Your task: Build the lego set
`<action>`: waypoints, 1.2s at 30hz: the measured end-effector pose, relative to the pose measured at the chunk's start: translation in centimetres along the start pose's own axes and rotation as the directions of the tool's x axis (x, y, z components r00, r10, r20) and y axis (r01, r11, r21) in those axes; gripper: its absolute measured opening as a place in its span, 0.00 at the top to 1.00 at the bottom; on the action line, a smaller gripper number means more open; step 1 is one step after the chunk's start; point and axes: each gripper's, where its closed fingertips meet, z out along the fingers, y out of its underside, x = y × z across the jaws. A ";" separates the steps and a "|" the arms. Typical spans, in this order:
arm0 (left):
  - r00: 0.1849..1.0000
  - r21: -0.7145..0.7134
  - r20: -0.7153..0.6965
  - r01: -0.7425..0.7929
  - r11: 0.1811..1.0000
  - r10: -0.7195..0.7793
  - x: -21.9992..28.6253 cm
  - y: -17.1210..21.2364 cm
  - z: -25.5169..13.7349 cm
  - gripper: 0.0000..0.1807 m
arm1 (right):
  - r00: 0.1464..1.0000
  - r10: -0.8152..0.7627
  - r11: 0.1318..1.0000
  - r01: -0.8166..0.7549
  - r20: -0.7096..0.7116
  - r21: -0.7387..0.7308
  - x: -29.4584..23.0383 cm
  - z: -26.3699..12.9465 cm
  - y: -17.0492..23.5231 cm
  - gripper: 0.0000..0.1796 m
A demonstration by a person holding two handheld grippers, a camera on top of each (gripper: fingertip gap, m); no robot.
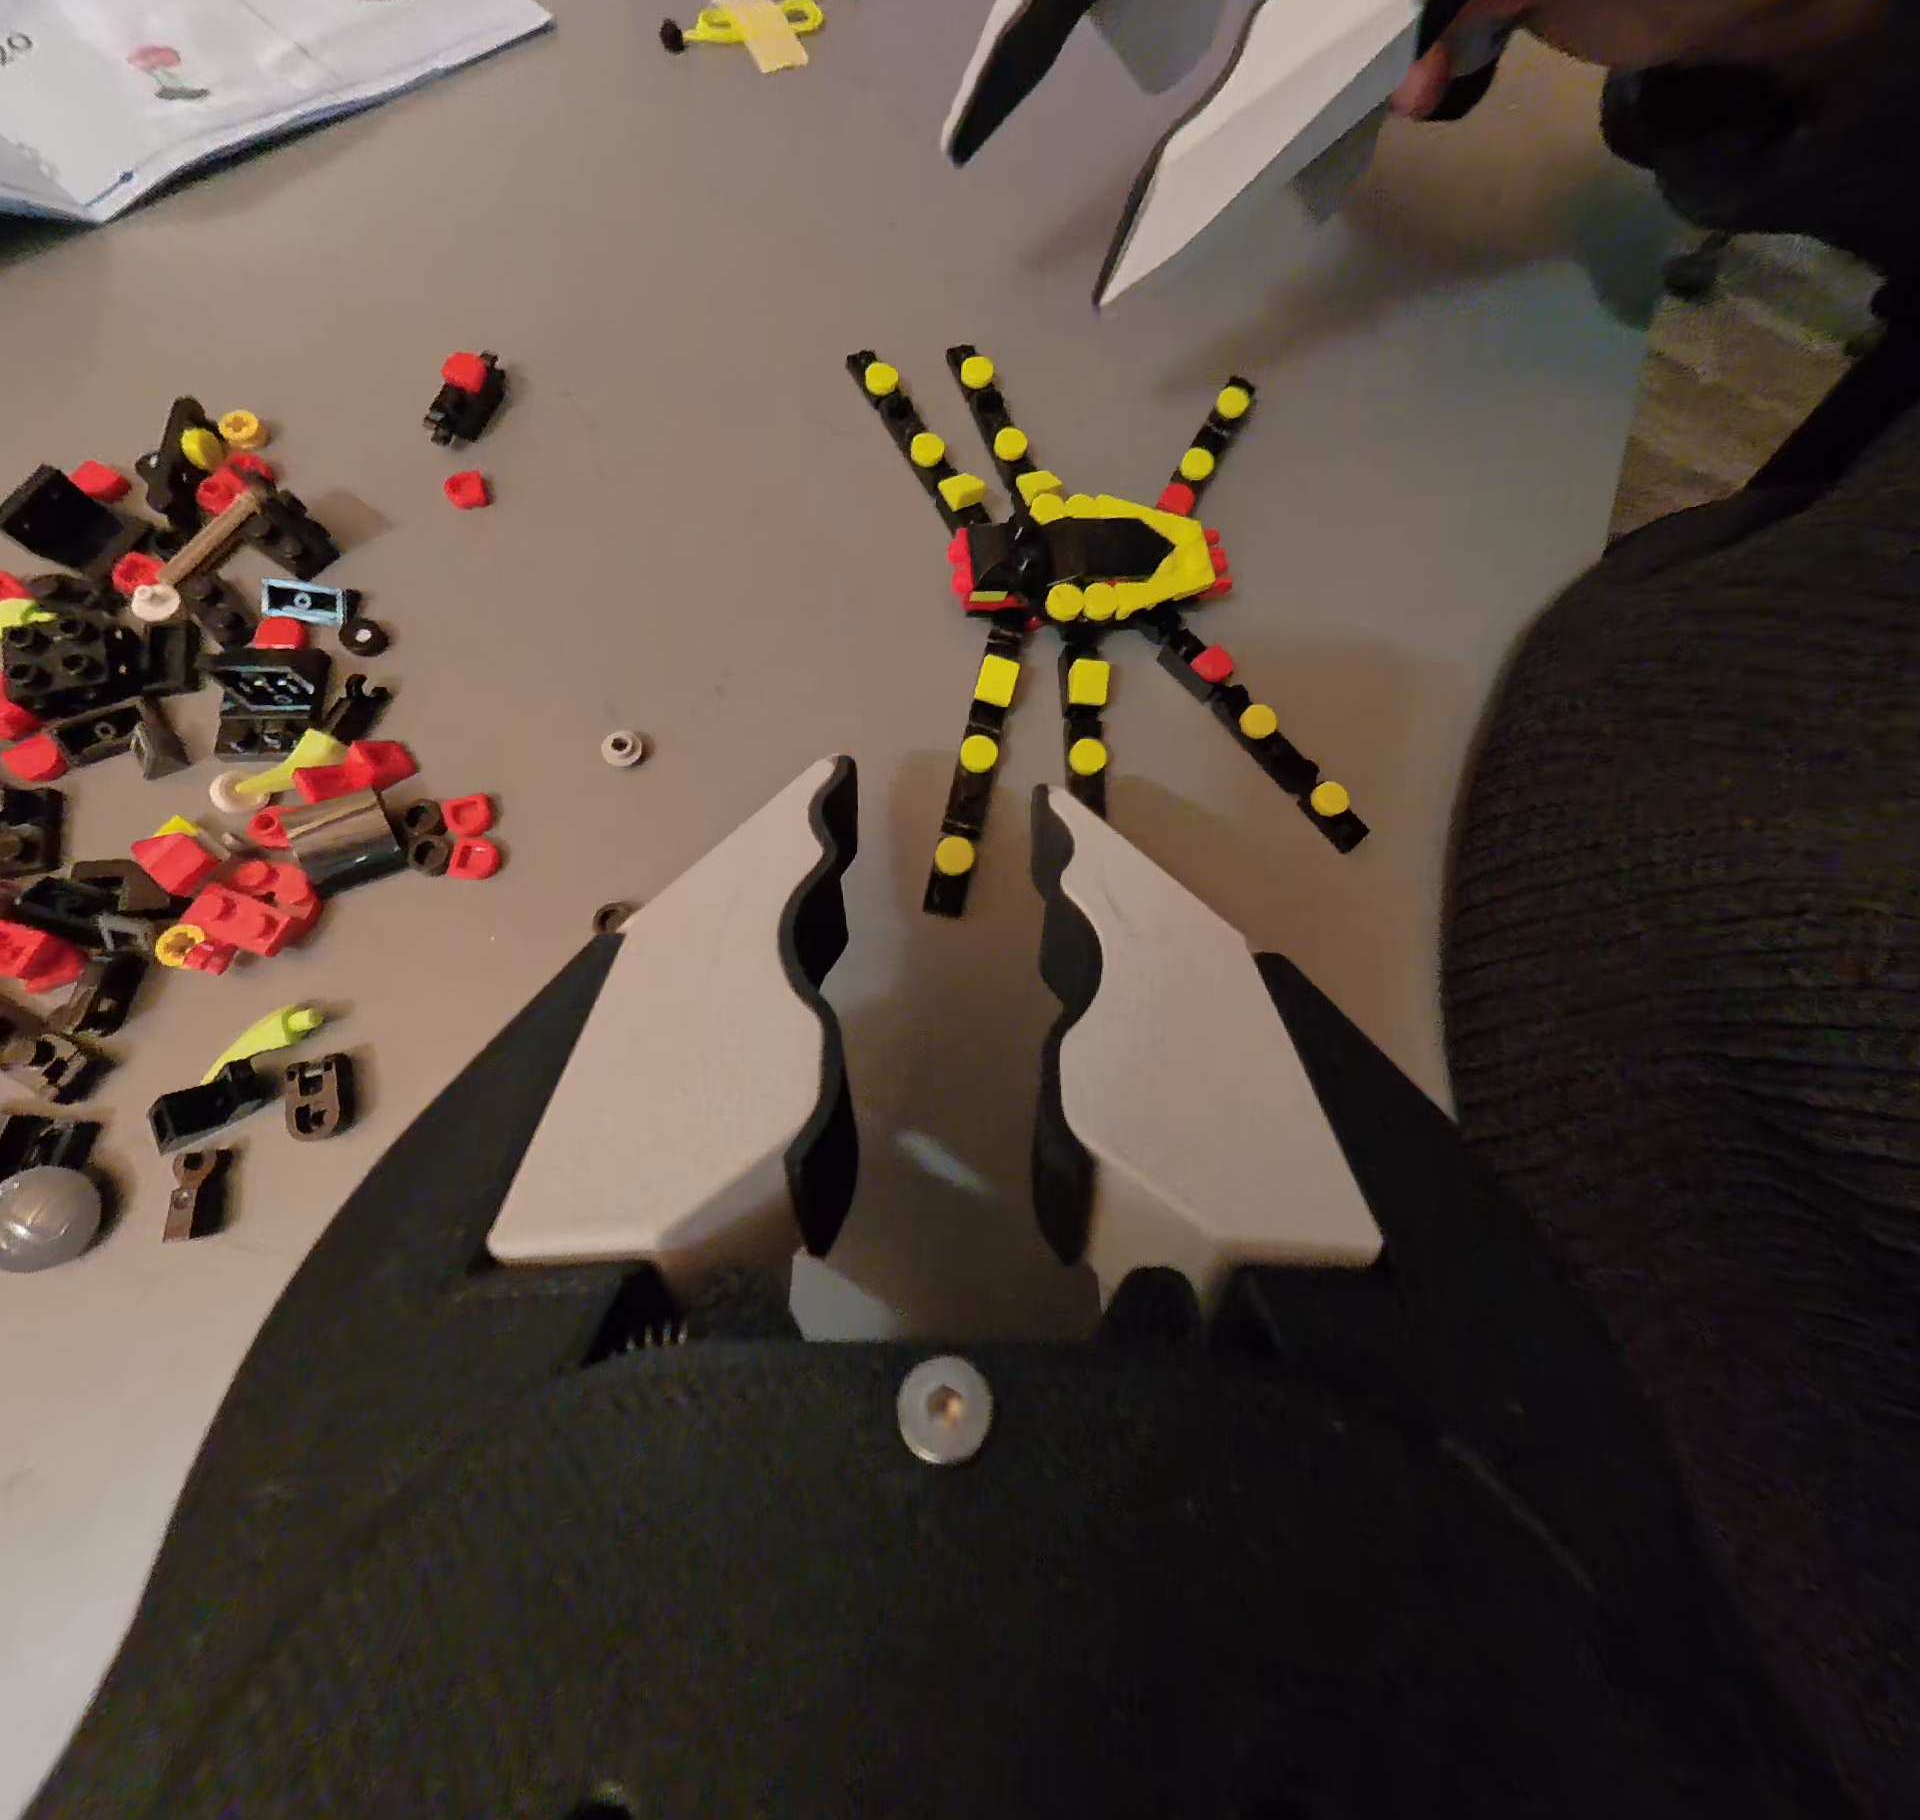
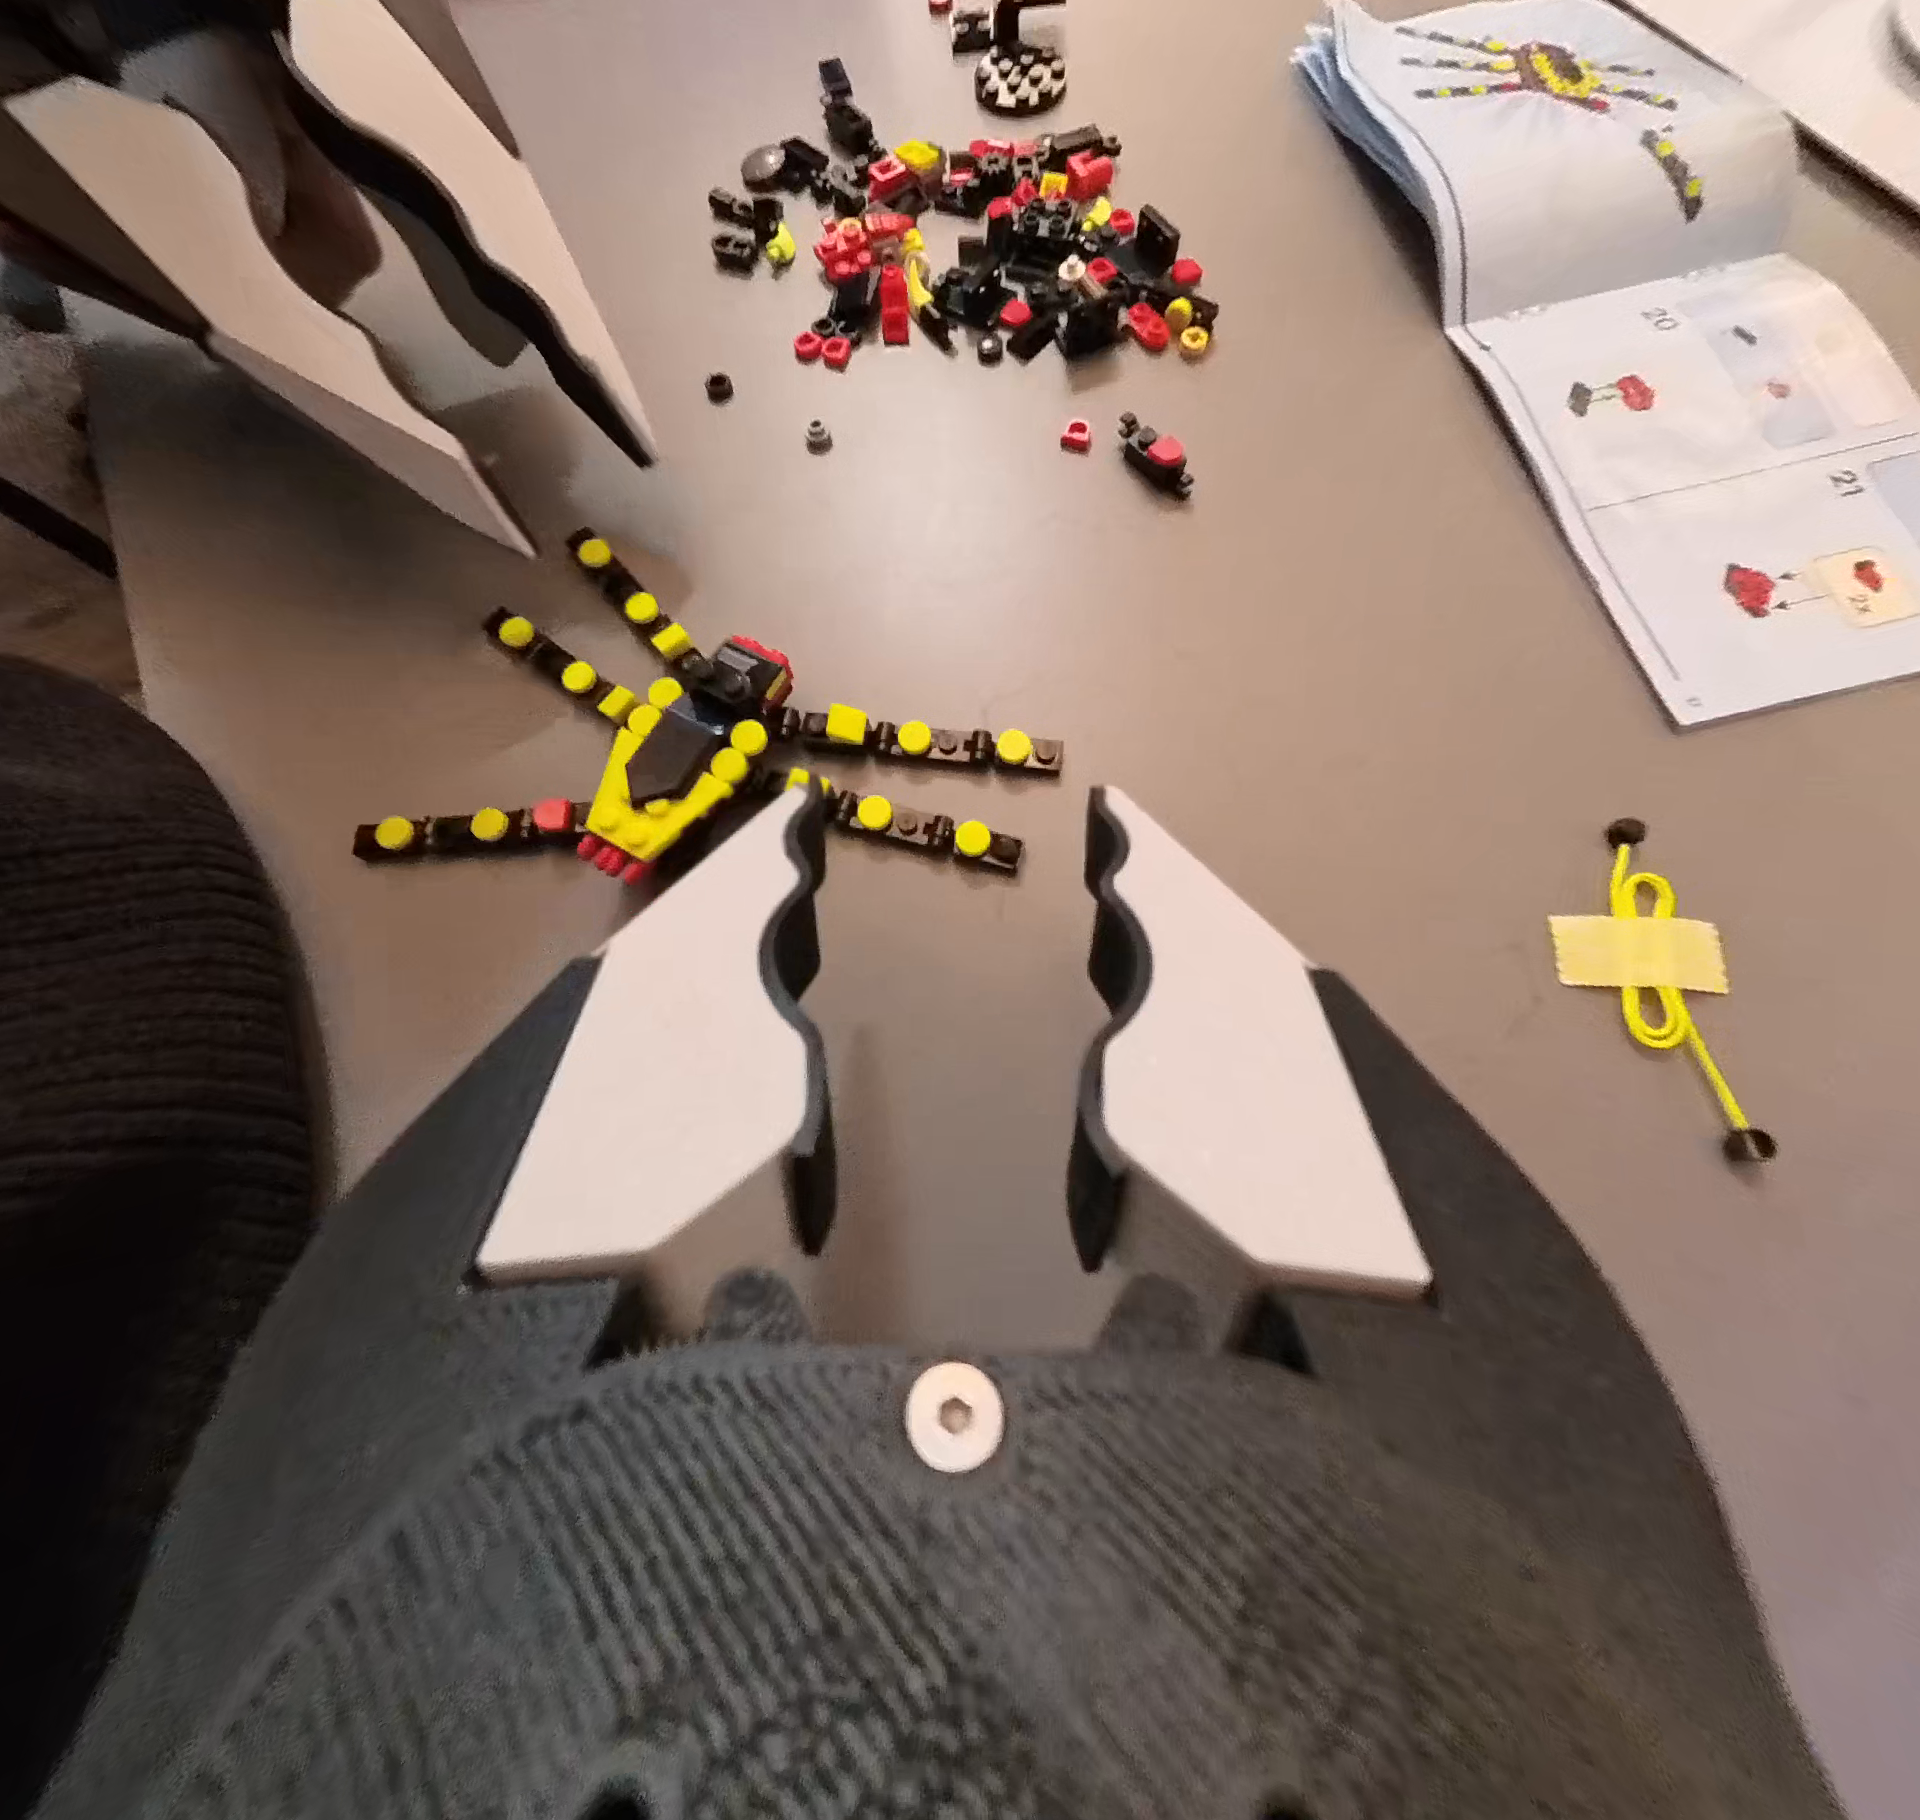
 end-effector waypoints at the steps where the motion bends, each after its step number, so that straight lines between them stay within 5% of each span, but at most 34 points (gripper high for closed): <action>1: 1.000 0.006 -0.010 -0.004 1.000 0.004 0.2 -0.1 -0.1 0.83 | 1.000 0.002 1.000 -0.002 0.017 -0.007 -0.2 0.1 0.2 0.73; 14: 0.995 -0.009 -0.099 -0.034 0.999 0.033 3.2 -0.7 1.2 0.81 | 0.949 -0.202 0.967 0.233 0.242 -0.105 -0.7 2.3 2.3 0.76; 26: 0.991 -0.040 0.130 -0.020 0.999 0.025 2.9 -2.2 4.9 0.56 | 0.942 -0.182 0.946 0.246 0.282 -0.210 -3.3 1.2 4.3 0.81; 36: 0.999 -0.020 -0.043 -0.026 0.999 0.025 4.9 -2.8 4.5 0.54 | 0.933 -0.208 0.946 0.268 0.294 -0.180 -3.9 1.4 4.1 0.79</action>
